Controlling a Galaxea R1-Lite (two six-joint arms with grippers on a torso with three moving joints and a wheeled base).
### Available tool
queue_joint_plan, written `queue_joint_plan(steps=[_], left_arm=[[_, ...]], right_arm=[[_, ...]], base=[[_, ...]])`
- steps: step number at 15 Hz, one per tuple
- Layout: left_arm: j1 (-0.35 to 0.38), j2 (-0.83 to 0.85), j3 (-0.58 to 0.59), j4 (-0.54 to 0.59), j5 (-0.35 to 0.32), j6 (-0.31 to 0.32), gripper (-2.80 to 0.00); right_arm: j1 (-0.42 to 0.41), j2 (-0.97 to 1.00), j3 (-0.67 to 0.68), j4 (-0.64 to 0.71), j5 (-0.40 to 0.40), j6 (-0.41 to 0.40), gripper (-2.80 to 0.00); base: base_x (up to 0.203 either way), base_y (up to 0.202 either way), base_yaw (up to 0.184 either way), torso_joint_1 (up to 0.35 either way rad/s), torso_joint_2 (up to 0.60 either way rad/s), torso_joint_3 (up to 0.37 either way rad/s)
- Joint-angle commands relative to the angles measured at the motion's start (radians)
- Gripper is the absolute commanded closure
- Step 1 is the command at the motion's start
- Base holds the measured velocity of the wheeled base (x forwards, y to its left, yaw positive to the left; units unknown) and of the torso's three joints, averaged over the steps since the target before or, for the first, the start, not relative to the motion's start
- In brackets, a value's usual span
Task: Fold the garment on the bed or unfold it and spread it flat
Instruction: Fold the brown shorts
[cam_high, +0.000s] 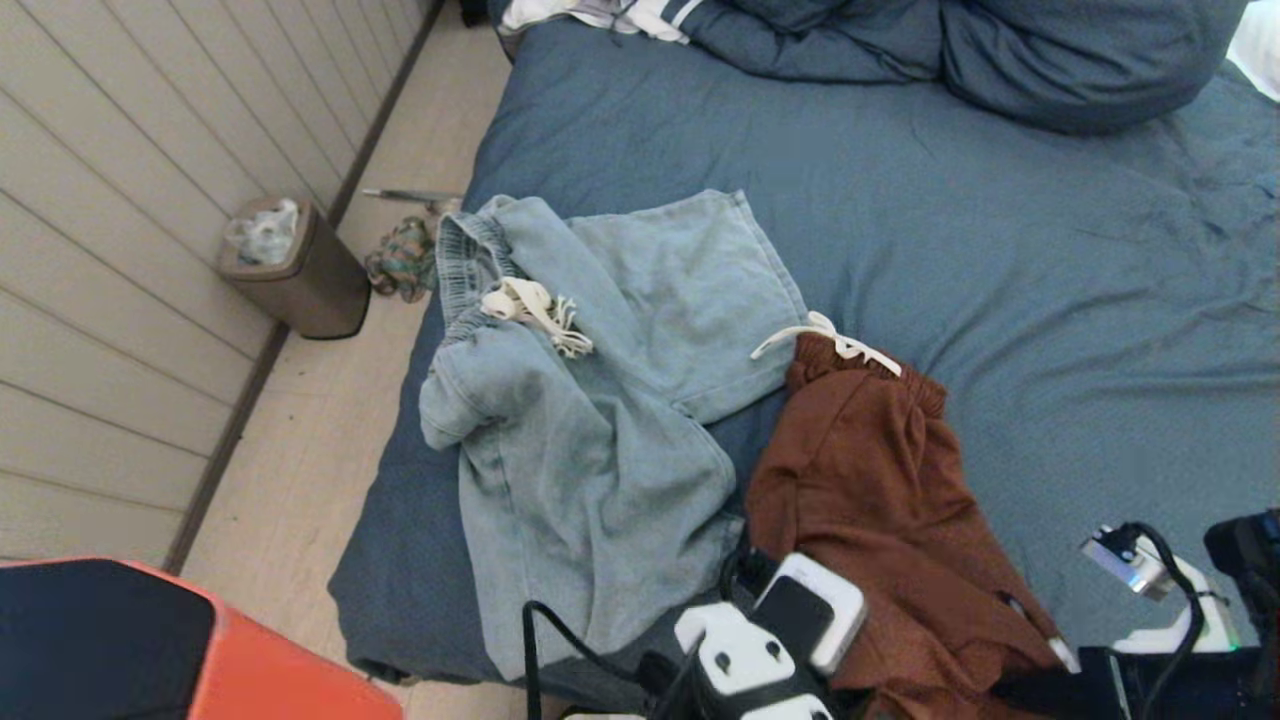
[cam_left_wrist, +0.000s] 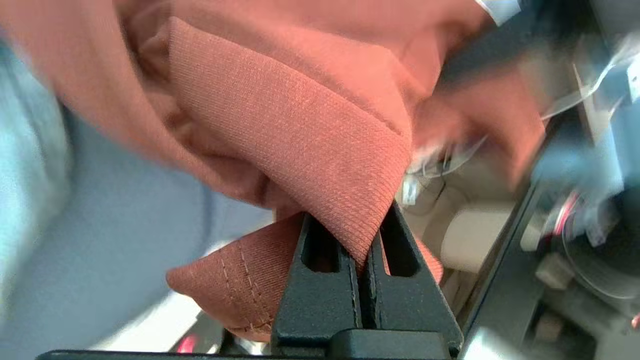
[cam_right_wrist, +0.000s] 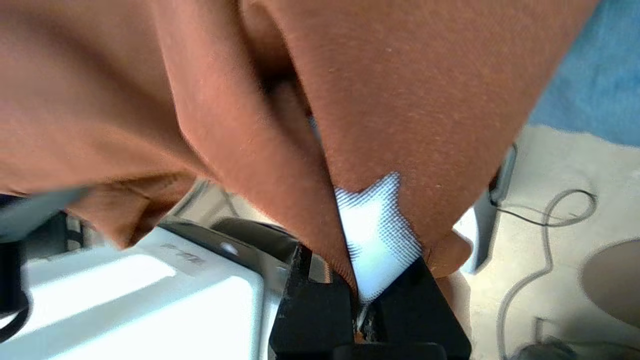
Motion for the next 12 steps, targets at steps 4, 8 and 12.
queue_joint_plan(steps=[4, 8, 12], left_arm=[[0.076, 0.051, -0.126, 0.046, -0.038, -0.022, 0.0], [0.16, 0.067, -0.281, 0.162, -0.063, -0.031, 0.0], [0.208, 0.067, -0.476, 0.391, -0.086, -0.066, 0.0]], right_arm=[[-0.001, 0.014, -0.08, 0.0, 0.006, 0.019, 0.0], [0.0, 0.031, -0.177, 0.0, 0.007, 0.084, 0.0], [-0.019, 0.116, -0.288, 0.0, 0.006, 0.16, 0.0]], base=[[0.0, 0.0, 0.0, 0.0, 0.0, 0.0], [0.0, 0.0, 0.0, 0.0, 0.0, 0.0], [0.0, 0.0, 0.0, 0.0, 0.0, 0.0]])
